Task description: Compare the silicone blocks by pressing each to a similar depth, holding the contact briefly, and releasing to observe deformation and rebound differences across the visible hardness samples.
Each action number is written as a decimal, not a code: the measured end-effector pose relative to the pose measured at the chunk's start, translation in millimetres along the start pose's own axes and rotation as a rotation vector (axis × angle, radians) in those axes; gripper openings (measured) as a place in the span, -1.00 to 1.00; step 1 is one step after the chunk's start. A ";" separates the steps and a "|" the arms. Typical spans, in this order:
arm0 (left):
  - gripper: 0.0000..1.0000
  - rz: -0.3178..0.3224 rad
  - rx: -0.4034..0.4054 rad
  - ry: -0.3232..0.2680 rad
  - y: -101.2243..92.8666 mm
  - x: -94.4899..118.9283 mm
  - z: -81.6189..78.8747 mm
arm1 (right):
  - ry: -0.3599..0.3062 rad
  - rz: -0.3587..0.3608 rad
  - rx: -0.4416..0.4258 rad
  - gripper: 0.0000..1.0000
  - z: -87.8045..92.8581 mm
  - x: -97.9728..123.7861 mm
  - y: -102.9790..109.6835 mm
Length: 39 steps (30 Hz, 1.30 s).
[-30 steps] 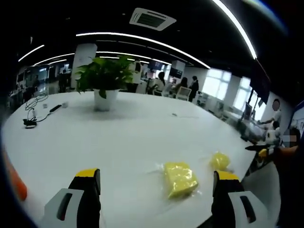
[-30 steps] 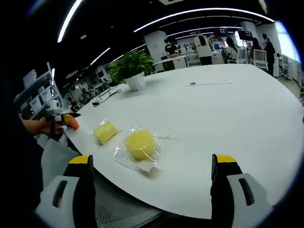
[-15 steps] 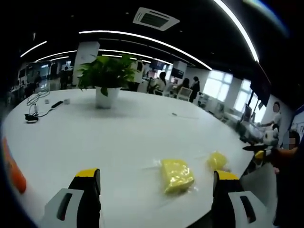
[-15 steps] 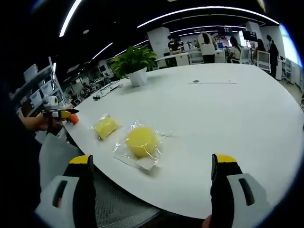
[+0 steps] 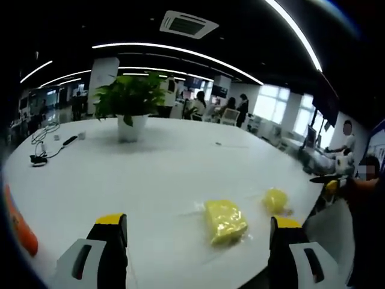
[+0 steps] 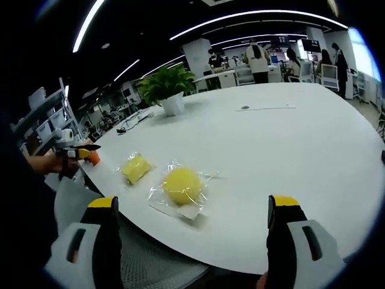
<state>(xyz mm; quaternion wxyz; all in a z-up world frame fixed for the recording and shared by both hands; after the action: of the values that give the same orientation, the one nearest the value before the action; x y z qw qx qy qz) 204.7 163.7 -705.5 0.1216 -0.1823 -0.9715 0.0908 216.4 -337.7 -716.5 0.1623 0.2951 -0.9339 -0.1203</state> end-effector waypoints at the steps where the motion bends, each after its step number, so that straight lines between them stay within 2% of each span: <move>1: 1.00 0.000 0.009 -0.004 1.5 -0.8 -0.6 | -0.003 0.003 0.005 0.93 -2.1 0.0 -0.7; 6: 1.00 0.009 0.008 -0.008 0.8 -3.9 -8.9 | -0.015 0.011 0.012 0.93 -10.2 -1.6 -2.9; 14: 1.00 0.000 0.019 -0.015 5.3 -8.5 -21.2 | -0.003 -0.010 0.033 0.93 -11.9 -3.3 -0.5; 23: 1.00 0.022 0.004 -0.017 8.7 -18.3 -30.4 | 0.004 -0.018 0.058 0.93 -12.8 -3.1 3.1; 29: 1.00 0.028 -0.004 0.018 16.9 -34.3 -23.2 | 0.003 -0.010 0.044 0.93 -10.1 -5.5 3.3; 39: 0.97 0.085 0.067 0.076 24.7 -72.2 -0.2 | 0.010 0.002 0.022 0.93 -6.3 -10.0 3.4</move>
<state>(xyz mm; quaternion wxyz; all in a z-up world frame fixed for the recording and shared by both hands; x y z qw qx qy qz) 278.2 159.2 -725.4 0.1603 -0.2226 -0.9540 0.1214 224.8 -329.9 -711.9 0.1636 0.2964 -0.9347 -0.1081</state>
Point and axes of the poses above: the point that each gripper's makers call its tool centre point, and the gripper's own axes: x roughly backward along the fingers, y roughly to its left, z roughly out of its underside, the point moved 8 cm from there along x, roughly backward along the fingers, and after that the axes turned 14 degrees about -y, right-handed, at the moved point
